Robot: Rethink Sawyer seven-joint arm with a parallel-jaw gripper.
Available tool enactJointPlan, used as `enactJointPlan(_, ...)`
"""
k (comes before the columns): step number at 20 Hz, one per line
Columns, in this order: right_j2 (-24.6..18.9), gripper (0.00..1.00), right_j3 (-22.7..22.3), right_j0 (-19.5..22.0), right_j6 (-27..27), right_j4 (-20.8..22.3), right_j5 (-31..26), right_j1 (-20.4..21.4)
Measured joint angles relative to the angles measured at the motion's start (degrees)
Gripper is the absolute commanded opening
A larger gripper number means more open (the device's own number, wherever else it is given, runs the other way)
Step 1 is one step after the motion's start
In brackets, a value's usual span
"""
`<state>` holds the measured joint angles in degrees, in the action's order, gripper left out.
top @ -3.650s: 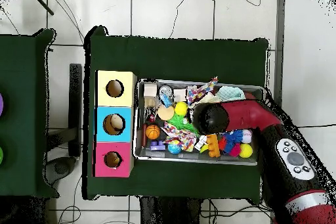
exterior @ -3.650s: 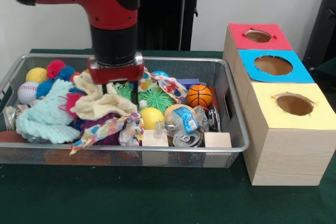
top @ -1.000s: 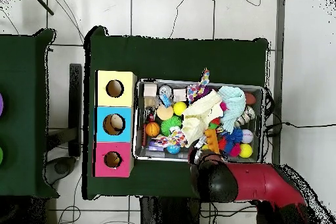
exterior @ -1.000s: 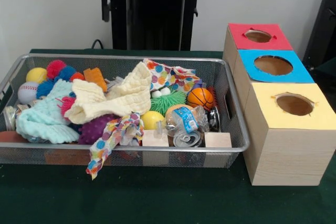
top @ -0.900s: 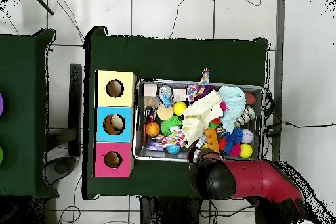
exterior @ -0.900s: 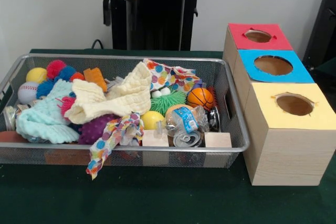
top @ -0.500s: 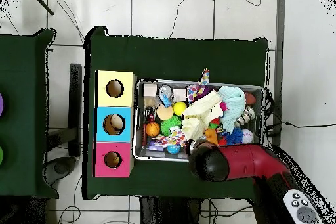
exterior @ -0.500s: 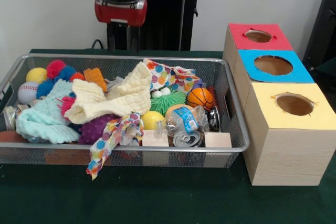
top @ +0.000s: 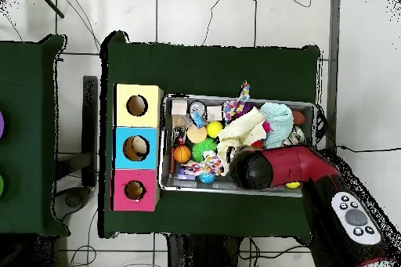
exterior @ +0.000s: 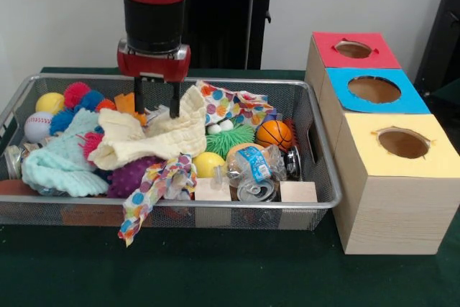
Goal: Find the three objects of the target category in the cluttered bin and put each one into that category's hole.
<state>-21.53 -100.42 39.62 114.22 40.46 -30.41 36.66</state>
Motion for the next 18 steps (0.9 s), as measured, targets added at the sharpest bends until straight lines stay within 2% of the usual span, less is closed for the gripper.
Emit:
enactJointPlan(10, 1.12, 1.00, 7.71, -1.28, 0.00, 3.02, -0.05, -7.77)
enactJointPlan(18, 2.59, 1.00, 11.25, -3.39, 0.01, 3.35, -0.19, -12.36)
